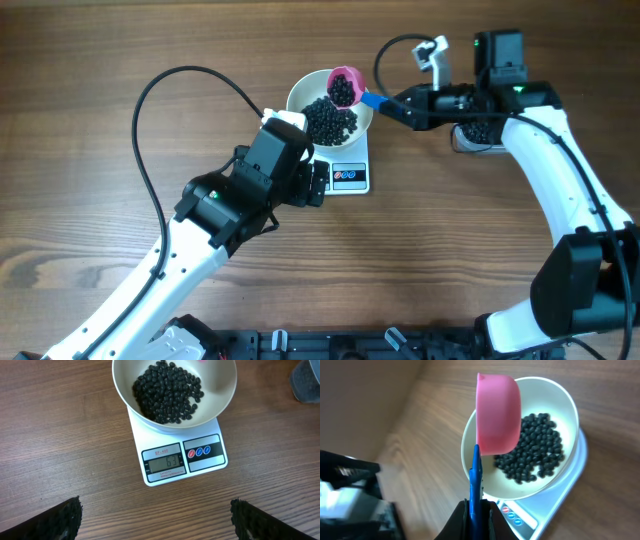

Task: Scoop item into bowl and weigh 150g on scale
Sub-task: 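Carry the filled cup over the white bowl with the right gripper, then tilt the cup to pour beans into the bowl, then return the cup to the bean tub and scoop again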

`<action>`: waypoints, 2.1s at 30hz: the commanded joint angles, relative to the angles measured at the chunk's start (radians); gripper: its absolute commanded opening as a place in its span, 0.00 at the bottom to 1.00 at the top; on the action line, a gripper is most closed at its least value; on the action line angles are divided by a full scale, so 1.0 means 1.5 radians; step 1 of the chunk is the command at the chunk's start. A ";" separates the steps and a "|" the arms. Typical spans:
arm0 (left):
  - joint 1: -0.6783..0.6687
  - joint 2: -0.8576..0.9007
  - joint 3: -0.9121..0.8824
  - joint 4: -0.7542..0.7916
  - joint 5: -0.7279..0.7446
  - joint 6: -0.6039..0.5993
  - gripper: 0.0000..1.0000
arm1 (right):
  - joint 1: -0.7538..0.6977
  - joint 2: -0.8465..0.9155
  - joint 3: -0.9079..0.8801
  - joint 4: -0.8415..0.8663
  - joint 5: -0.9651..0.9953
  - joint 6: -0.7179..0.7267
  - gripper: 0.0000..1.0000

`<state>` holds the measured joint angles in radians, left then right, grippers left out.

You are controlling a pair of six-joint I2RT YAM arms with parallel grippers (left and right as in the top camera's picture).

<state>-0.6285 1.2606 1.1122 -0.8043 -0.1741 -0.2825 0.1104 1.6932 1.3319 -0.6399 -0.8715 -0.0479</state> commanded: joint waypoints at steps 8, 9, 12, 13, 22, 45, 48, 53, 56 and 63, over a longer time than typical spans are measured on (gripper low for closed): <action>-0.002 0.001 0.010 0.002 0.006 0.009 1.00 | 0.071 -0.041 0.006 0.043 0.194 -0.239 0.04; -0.002 0.001 0.010 0.002 0.006 0.009 1.00 | 0.078 -0.041 0.006 0.059 0.217 -0.250 0.04; -0.002 0.001 0.010 0.002 0.006 0.009 1.00 | 0.096 -0.041 0.006 0.083 0.245 -0.300 0.04; -0.002 0.001 0.010 0.002 0.006 0.009 1.00 | 0.099 -0.041 0.006 0.085 0.255 -0.307 0.04; -0.002 0.001 0.010 0.002 0.006 0.009 0.99 | 0.109 -0.041 0.006 0.083 0.320 -0.431 0.04; -0.002 0.001 0.010 0.002 0.006 0.009 1.00 | -0.067 -0.229 0.006 -0.068 0.556 -0.004 0.05; -0.002 0.001 0.010 0.002 0.006 0.009 1.00 | -0.115 -0.223 0.001 -0.144 0.601 -0.013 0.04; -0.002 0.001 0.010 0.002 0.006 0.009 1.00 | -0.149 -0.188 0.001 -0.192 0.601 -0.106 0.05; -0.002 0.001 0.010 0.002 0.006 0.009 1.00 | -0.149 -0.144 0.001 -0.239 0.602 -0.149 0.04; -0.002 0.001 0.010 0.002 0.006 0.009 1.00 | -0.150 -0.085 0.001 -0.259 0.662 -0.160 0.04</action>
<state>-0.6285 1.2606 1.1122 -0.8040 -0.1741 -0.2825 -0.1131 1.5375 1.3331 -1.0359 0.0551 -0.2676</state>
